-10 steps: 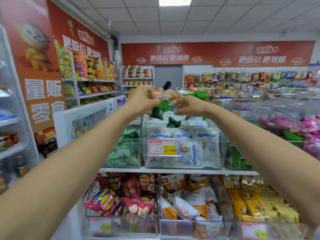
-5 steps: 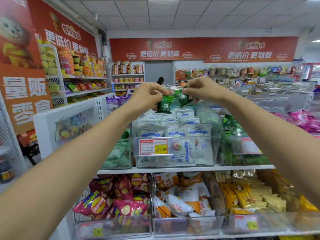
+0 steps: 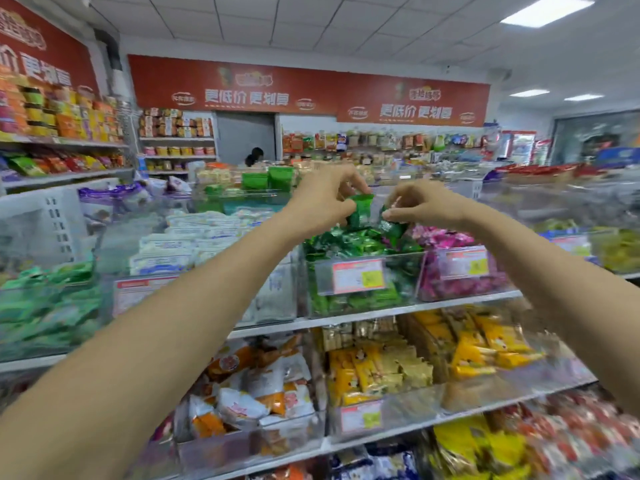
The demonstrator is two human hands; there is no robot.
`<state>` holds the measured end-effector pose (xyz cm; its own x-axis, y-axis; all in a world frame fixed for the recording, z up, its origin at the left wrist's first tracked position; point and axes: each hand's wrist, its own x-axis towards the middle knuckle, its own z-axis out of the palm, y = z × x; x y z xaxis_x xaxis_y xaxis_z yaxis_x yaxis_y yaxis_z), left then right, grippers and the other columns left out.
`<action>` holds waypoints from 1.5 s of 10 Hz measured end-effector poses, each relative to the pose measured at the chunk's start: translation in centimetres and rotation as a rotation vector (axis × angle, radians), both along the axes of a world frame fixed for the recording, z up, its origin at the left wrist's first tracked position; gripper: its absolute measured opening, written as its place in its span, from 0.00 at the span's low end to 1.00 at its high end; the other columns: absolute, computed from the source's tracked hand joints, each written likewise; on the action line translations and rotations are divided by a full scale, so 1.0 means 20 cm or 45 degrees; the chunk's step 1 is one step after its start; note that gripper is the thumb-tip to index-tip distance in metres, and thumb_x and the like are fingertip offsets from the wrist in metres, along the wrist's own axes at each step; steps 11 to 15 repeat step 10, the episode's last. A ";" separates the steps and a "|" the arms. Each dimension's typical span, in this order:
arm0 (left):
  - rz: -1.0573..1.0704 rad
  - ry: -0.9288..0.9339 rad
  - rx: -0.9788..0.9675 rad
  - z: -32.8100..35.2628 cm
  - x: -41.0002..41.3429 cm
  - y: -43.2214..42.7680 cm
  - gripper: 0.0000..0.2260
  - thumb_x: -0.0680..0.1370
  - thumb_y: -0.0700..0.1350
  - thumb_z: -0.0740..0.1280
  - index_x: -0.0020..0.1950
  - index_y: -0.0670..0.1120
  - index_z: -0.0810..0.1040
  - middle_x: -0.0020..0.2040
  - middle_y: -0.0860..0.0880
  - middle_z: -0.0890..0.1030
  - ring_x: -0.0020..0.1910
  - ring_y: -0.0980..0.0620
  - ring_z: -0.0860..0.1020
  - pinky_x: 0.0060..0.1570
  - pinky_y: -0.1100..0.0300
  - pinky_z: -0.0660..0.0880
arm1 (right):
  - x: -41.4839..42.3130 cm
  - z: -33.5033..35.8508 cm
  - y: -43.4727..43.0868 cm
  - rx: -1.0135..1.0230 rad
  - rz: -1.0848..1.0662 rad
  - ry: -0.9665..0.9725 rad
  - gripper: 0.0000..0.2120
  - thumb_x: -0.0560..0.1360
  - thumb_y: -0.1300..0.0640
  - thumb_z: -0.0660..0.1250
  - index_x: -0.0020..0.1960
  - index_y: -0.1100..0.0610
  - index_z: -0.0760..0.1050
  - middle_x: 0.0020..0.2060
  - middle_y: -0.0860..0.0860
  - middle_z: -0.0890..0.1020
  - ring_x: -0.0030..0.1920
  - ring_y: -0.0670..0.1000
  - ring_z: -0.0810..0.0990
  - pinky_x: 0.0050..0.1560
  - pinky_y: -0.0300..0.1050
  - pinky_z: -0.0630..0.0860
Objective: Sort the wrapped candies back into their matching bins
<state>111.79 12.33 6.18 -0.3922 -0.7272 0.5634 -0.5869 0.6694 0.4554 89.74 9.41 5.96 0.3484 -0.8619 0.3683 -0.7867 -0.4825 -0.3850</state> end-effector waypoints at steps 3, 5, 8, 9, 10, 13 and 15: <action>0.519 -0.980 -0.116 -0.05 -0.09 -0.02 0.11 0.79 0.45 0.64 0.58 0.53 0.83 0.57 0.47 0.82 0.59 0.43 0.76 0.55 0.51 0.74 | 0.15 -0.02 -0.08 0.430 0.222 0.365 0.08 0.74 0.57 0.72 0.52 0.57 0.77 0.41 0.50 0.81 0.43 0.51 0.81 0.46 0.47 0.82; 0.638 -1.272 0.001 -0.09 -0.09 -0.02 0.18 0.82 0.58 0.57 0.67 0.55 0.76 0.64 0.46 0.75 0.68 0.43 0.65 0.63 0.46 0.63 | 0.22 -0.06 -0.16 0.298 0.132 0.445 0.06 0.72 0.59 0.73 0.42 0.53 0.76 0.38 0.49 0.79 0.40 0.53 0.79 0.43 0.48 0.78; 0.789 -1.310 -0.021 -0.13 -0.12 -0.04 0.23 0.82 0.60 0.53 0.76 0.56 0.64 0.73 0.44 0.66 0.73 0.42 0.59 0.70 0.43 0.58 | 0.19 -0.13 -0.19 0.034 0.007 0.452 0.12 0.73 0.54 0.73 0.55 0.56 0.81 0.49 0.51 0.79 0.53 0.53 0.78 0.56 0.49 0.76; 0.783 -1.051 -0.214 -0.18 -0.09 -0.01 0.20 0.81 0.57 0.57 0.72 0.54 0.70 0.69 0.45 0.71 0.69 0.43 0.65 0.66 0.47 0.63 | 0.20 -0.14 -0.13 -0.061 0.098 0.411 0.18 0.74 0.57 0.71 0.63 0.55 0.76 0.60 0.54 0.79 0.60 0.54 0.78 0.62 0.52 0.74; 0.695 -0.770 -0.398 -0.22 -0.06 0.05 0.16 0.80 0.52 0.61 0.66 0.50 0.76 0.61 0.46 0.75 0.63 0.44 0.69 0.60 0.48 0.68 | 0.19 -0.14 -0.07 -0.225 0.183 0.172 0.16 0.75 0.58 0.69 0.63 0.54 0.76 0.59 0.53 0.80 0.59 0.52 0.78 0.61 0.50 0.76; 0.695 -0.770 -0.398 -0.22 -0.06 0.05 0.16 0.80 0.52 0.61 0.66 0.50 0.76 0.61 0.46 0.75 0.63 0.44 0.69 0.60 0.48 0.68 | 0.19 -0.14 -0.07 -0.225 0.183 0.172 0.16 0.75 0.58 0.69 0.63 0.54 0.76 0.59 0.53 0.80 0.59 0.52 0.78 0.61 0.50 0.76; 0.695 -0.770 -0.398 -0.22 -0.06 0.05 0.16 0.80 0.52 0.61 0.66 0.50 0.76 0.61 0.46 0.75 0.63 0.44 0.69 0.60 0.48 0.68 | 0.19 -0.14 -0.07 -0.225 0.183 0.172 0.16 0.75 0.58 0.69 0.63 0.54 0.76 0.59 0.53 0.80 0.59 0.52 0.78 0.61 0.50 0.76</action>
